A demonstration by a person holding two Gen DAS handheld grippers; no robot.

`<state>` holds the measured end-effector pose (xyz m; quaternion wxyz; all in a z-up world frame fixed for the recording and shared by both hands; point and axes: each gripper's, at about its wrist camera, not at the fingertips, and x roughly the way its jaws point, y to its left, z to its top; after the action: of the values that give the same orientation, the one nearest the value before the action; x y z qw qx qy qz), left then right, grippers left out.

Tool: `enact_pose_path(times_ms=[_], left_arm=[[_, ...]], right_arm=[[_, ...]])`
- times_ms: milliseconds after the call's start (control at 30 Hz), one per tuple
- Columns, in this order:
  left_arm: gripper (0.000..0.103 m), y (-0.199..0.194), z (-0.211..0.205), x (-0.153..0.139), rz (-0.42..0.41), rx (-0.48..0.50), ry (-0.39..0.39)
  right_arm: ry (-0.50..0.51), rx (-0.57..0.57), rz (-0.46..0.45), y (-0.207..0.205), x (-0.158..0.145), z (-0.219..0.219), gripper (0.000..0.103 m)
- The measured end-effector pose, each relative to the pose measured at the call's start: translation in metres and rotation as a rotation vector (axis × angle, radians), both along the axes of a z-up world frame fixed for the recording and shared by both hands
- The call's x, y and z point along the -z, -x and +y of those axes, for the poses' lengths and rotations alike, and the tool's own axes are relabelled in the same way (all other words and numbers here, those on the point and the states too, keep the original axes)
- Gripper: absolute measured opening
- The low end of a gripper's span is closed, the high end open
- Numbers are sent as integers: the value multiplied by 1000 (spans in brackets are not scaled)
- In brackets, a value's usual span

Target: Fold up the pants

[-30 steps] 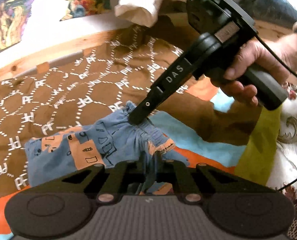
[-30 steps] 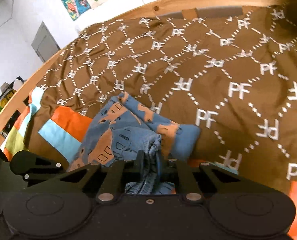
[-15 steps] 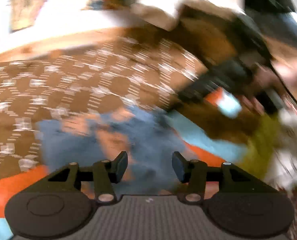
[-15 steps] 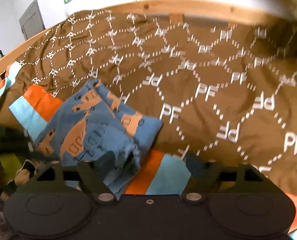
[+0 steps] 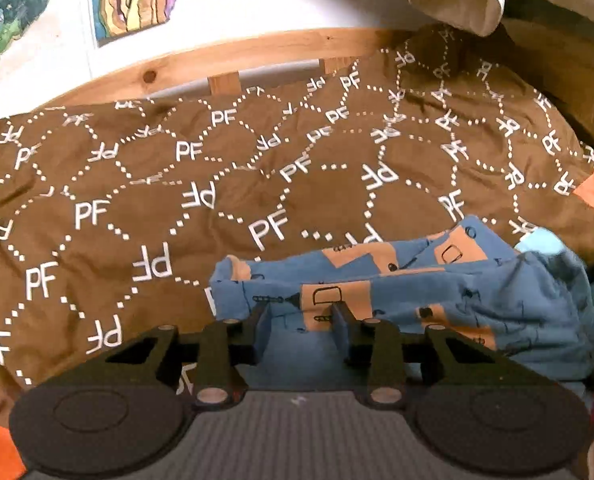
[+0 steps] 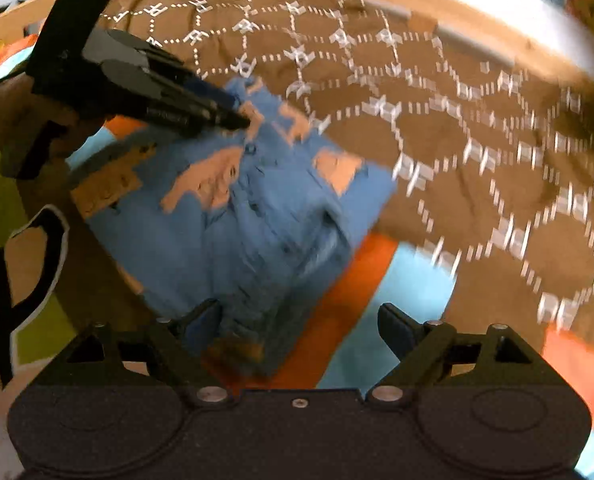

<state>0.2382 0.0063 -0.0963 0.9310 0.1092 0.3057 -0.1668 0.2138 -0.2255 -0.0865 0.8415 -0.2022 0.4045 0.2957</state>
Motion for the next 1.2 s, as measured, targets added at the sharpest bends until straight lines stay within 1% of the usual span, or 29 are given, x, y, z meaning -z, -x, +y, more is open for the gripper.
enact_pose_path(times_ms=[33, 67, 133, 167, 233, 333, 400, 467, 533, 633, 700, 733, 800, 867, 967, 1067, 1133, 1200], left_arm=[[48, 5, 2, -5, -6, -10, 6], [59, 11, 5, -10, -14, -14, 21], [63, 29, 12, -20, -39, -9, 52], [63, 38, 16, -23, -46, -10, 51], [65, 51, 20, -23, -31, -20, 41], [65, 66, 21, -14, 39, -32, 30], [65, 75, 19, -4, 57, -38, -3], [66, 85, 18, 3, 57, -37, -26], [66, 91, 16, 8, 51, -45, -50], [69, 95, 19, 11, 66, -61, -35], [70, 97, 23, 11, 79, -60, -24], [73, 97, 25, 10, 81, -59, -23], [74, 97, 28, 9, 89, -59, -18], [75, 96, 29, 9, 102, -63, -9], [75, 96, 30, 10, 107, -73, -3], [75, 97, 29, 10, 107, -77, -4], [75, 97, 30, 10, 110, -82, 1], [75, 96, 30, 10, 115, -89, 9]], right_arm=[[-8, 6, 10, 2, 0, -3, 86], [-28, 3, 9, 4, -3, -6, 87], [-62, 4, -17, 5, -13, -9, 87], [-84, 4, -38, 3, -20, -11, 88], [-102, 2, -89, -3, -33, -6, 90], [-126, 4, -135, -20, -44, 3, 90], [-162, 25, -120, -34, -45, 12, 90], [-159, 51, -104, -48, -41, 20, 90], [-87, 82, -83, -61, -29, 26, 90], [-14, 105, -88, -66, -14, 16, 90], [-41, 140, -70, -65, -14, 2, 92], [-76, 165, -53, -64, -17, -6, 92], [-125, 176, -53, -62, -24, -13, 93], [-147, 158, -75, -61, -32, -9, 93], [-171, 117, -102, -68, -43, 10, 96], [-191, 56, -63, -81, -42, 36, 97], [-162, 6, -33, -89, -32, 54, 97], [-84, -14, -45, -94, -19, 69, 94]])
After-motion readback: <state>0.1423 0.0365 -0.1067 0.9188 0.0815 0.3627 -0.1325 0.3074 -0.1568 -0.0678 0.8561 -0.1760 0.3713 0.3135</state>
